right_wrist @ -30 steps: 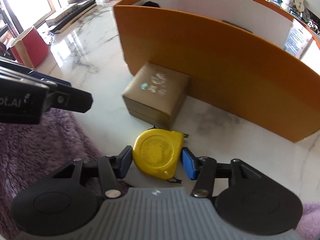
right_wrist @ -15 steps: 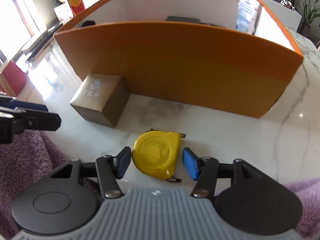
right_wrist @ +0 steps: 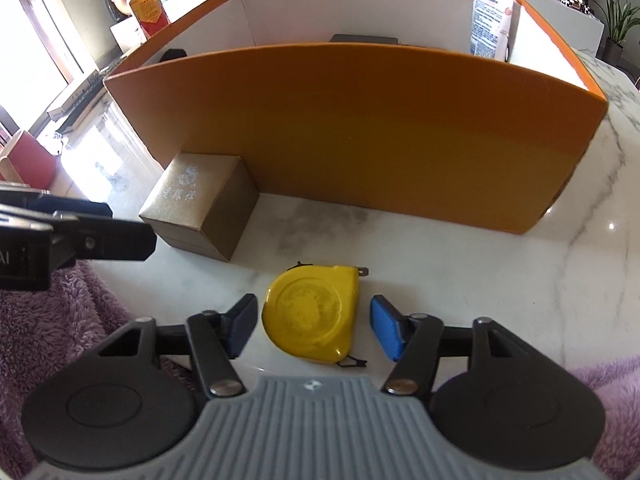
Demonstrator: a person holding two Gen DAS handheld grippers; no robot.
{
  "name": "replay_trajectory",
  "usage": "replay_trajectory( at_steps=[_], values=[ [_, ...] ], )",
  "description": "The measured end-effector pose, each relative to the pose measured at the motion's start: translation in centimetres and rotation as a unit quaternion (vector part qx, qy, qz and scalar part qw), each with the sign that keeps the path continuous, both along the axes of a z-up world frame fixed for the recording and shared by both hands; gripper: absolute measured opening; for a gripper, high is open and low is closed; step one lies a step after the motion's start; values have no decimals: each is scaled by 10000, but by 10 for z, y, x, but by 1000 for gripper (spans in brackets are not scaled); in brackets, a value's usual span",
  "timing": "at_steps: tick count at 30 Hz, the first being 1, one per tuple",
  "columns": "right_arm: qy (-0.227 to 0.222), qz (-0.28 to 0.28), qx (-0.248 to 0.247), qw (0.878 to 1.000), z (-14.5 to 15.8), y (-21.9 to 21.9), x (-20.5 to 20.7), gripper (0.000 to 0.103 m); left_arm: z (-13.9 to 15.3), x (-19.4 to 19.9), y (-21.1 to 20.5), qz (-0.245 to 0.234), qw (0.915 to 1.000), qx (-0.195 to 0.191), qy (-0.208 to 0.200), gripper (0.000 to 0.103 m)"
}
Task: Organize objects
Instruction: 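Grasp the gold gift box with the left gripper while the right grasps the yellow tape measure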
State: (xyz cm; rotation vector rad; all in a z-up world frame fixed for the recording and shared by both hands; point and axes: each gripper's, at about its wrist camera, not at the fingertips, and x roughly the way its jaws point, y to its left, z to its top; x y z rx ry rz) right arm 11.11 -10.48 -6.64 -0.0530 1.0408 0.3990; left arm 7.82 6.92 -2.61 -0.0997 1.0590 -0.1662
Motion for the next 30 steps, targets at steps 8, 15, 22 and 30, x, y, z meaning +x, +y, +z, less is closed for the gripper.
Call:
replay_trajectory(
  at_steps=[8, 15, 22, 30],
  values=[
    [15, -151, -115, 9998, 2, -9, 9, 55, -11, 22, -13, 70, 9998, 185, 52, 78],
    [31, -438, -289, 9986, 5, -28, 21, 55, -20, 40, -20, 92, 9990, 397, 208, 79],
    [92, -480, -284, 9984, 6, -35, 26, 55, -26, 50, -21, 217, 9977, 507, 383, 71],
    [82, -418, -270, 9987, 11, -39, 27, 55, -27, 50, -21, 286, 9977, 440, 420, 69]
  ],
)
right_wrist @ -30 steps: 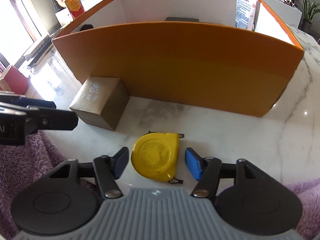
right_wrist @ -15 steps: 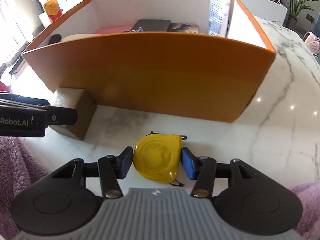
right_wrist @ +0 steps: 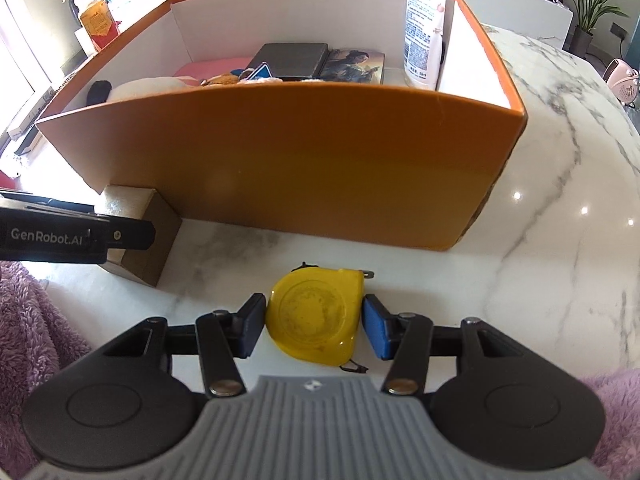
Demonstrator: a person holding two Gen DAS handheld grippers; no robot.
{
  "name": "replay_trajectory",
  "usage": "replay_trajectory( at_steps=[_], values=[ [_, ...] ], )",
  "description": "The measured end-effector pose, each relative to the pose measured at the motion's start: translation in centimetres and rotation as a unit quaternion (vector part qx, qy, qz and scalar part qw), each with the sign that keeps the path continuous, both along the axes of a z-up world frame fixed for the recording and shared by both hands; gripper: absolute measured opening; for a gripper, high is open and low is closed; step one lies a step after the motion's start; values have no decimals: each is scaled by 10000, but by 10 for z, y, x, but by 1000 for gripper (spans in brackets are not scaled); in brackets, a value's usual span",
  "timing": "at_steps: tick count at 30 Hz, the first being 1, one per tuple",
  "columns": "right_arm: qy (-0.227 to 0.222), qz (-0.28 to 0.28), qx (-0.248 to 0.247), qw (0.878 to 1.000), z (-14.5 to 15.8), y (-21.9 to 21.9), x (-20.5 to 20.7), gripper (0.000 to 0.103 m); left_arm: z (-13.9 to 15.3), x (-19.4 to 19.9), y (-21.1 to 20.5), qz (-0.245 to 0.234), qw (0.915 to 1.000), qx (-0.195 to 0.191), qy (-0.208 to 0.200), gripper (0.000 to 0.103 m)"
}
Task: Organize objects
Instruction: 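Grasp the gold gift box with the left gripper while the right grasps the yellow tape measure, then carry the gold box with the left gripper while the right carries the tape measure over the box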
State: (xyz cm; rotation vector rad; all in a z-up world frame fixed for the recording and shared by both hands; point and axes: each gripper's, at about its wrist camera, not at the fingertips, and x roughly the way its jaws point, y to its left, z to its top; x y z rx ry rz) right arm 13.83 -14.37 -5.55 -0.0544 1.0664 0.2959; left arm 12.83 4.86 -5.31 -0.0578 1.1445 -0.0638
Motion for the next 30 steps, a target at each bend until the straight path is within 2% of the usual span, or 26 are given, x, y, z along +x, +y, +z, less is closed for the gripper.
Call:
replay_trajectory(
  at_steps=[4, 8, 14, 17, 23, 30],
  values=[
    [-91, 51, 1, 9999, 8, -2, -3, 55, 3, -8, 0, 13, 9999, -162, 11, 69],
    [-127, 124, 117, 9998, 20, -7, -7, 55, 18, -22, -3, -106, 9993, -364, -35, 69],
    [-243, 393, 283, 9985, 51, -16, -15, 55, 58, -41, -13, -447, 9951, -860, -196, 69],
    [-412, 511, 292, 9974, 71, -20, -21, 55, 83, -44, -23, -678, 9921, -968, -409, 69],
    [-704, 689, 443, 9942, 108, -34, -27, 54, 118, -34, -39, -992, 9868, -1045, -732, 69],
    [-1170, 650, 529, 9896, 143, -49, -2, 54, 141, 4, -54, -1263, 9809, -1051, -1041, 69]
  ],
)
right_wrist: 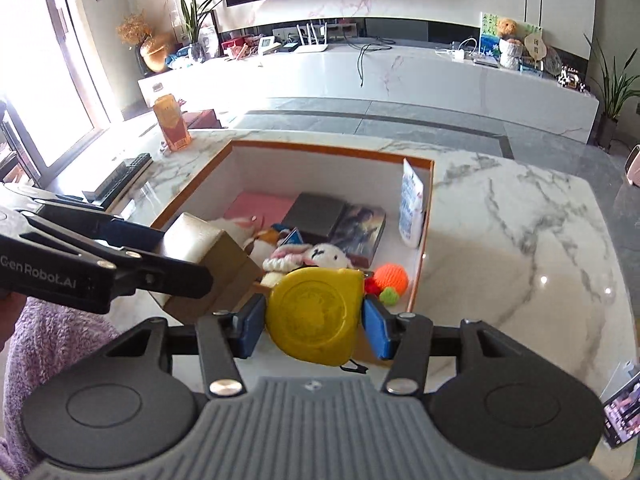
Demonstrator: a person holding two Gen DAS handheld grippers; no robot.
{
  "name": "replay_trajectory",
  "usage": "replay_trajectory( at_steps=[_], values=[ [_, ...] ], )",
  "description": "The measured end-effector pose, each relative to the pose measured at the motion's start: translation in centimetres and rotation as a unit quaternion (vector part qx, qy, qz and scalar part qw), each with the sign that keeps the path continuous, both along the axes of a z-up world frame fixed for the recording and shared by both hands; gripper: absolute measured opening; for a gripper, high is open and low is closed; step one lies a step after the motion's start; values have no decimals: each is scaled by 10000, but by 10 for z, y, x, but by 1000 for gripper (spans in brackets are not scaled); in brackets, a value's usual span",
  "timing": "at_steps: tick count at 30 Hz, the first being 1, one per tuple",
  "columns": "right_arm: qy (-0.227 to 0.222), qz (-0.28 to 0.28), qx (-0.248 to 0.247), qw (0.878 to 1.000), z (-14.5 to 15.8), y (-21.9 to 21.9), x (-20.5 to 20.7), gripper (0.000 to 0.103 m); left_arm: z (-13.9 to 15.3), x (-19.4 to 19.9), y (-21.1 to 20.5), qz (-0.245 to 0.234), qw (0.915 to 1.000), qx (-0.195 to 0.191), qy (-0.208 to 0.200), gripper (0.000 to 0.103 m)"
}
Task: Organize objects
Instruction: 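Carry the gold box with the left gripper while the right carries the tape measure over the box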
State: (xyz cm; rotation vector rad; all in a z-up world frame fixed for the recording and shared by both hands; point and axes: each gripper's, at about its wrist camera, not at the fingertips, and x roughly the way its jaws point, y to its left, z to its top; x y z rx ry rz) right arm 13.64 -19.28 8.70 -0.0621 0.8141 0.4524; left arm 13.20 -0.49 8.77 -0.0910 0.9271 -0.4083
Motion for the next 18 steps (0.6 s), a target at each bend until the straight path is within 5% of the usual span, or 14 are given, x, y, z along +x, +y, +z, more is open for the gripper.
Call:
replay_trajectory(
  at_steps=[6, 18],
  values=[
    [-69, -425, -115, 9990, 0, -19, 47, 54, -12, 61, -15, 72, 9997, -131, 217, 69],
    [-10, -690, -243, 9973, -21, -36, 118, 54, -95, 169, -50, 198, 9928, -256, 1150, 69]
  ],
)
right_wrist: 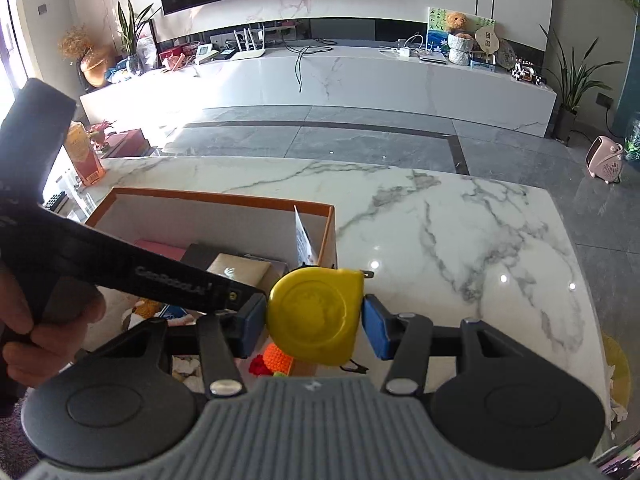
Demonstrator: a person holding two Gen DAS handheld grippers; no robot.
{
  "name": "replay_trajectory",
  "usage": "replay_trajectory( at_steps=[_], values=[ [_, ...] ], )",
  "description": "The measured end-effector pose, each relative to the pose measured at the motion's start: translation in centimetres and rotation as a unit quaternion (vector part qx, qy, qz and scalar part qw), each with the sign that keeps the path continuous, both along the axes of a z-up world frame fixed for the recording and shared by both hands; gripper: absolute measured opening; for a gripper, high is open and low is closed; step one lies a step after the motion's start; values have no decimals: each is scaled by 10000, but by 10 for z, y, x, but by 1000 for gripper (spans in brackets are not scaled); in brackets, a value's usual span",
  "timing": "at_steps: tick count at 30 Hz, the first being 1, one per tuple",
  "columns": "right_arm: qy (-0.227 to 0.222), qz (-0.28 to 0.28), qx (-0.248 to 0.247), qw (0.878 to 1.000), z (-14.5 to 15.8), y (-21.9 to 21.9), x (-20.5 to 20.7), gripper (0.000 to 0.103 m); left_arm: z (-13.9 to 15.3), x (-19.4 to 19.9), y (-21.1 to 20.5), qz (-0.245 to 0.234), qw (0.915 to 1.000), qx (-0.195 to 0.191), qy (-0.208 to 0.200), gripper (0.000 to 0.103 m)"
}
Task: Organize objects
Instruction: 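Carry the gold box with the left gripper while the right carries the tape measure over the box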
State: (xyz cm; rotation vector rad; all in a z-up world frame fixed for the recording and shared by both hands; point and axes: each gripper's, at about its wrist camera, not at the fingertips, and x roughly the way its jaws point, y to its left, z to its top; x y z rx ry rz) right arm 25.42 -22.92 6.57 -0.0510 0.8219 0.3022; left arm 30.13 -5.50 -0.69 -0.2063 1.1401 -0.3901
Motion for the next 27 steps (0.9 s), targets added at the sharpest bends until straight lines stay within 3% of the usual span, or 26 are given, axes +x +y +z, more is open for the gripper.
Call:
replay_trajectory(
  at_steps=[8, 21, 24, 27],
  values=[
    [-45, -91, -113, 9999, -10, -5, 10, 54, -28, 26, -4, 128, 9989, -237, 378, 69],
    [-47, -16, -170, 9998, -15, 0, 11, 54, -28, 35, -10, 400, 9987, -73, 322, 69],
    [-33, -19, -169, 9998, -14, -2, 9, 54, -30, 37, -5, 431, 9979, -235, 423, 70],
    [-49, -67, -200, 9998, -11, -4, 8, 54, -35, 39, 4, 456, 9945, -664, 671, 73]
  ],
)
